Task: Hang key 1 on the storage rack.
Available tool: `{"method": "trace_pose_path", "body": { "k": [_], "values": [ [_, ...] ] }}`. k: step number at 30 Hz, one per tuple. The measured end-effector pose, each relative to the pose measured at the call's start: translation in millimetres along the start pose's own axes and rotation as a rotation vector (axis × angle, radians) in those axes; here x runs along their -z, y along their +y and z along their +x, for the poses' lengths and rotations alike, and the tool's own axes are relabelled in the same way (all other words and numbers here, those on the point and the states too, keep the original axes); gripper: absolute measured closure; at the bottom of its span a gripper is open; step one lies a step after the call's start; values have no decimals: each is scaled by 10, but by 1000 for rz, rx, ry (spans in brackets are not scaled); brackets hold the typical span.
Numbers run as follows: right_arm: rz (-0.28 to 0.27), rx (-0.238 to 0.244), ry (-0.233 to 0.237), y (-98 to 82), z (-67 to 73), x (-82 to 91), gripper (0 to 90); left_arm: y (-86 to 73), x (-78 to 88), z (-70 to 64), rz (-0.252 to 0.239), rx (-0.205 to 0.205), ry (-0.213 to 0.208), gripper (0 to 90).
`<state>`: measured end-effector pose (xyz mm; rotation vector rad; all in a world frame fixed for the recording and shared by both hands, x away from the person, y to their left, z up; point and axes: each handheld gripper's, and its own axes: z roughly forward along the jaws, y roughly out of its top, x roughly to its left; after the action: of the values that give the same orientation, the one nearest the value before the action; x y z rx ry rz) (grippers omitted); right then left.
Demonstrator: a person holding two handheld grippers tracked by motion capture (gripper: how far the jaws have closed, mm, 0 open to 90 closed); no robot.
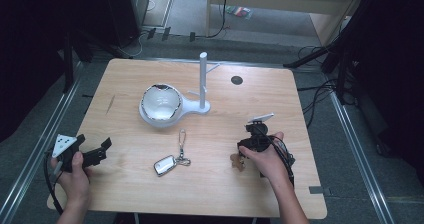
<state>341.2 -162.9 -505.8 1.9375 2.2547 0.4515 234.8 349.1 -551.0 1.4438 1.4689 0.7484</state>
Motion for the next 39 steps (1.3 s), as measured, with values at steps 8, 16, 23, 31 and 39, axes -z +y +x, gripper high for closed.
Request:
{"method": "trace_pose_path", "body": {
  "k": [8, 16, 23, 31, 39],
  "values": [
    [25, -35, 3, 42, -32, -42, 437, 0, 0, -1, 0, -1, 0, 1],
    [26, -22, -48, 118, 70, -80, 505, 0, 0, -2, 0, -1, 1, 1],
    [34, 18, -99, 128, 133, -90, 575, -1, 0, -1, 1, -1, 0, 1],
    [28, 40, -91, 117, 110, -75, 651, -1, 0, -2, 1, 0, 2, 1],
    [-23, 65, -65, 90, 102, -47, 778, 0, -1, -2, 1, -5, 3, 1]
  ]
}}
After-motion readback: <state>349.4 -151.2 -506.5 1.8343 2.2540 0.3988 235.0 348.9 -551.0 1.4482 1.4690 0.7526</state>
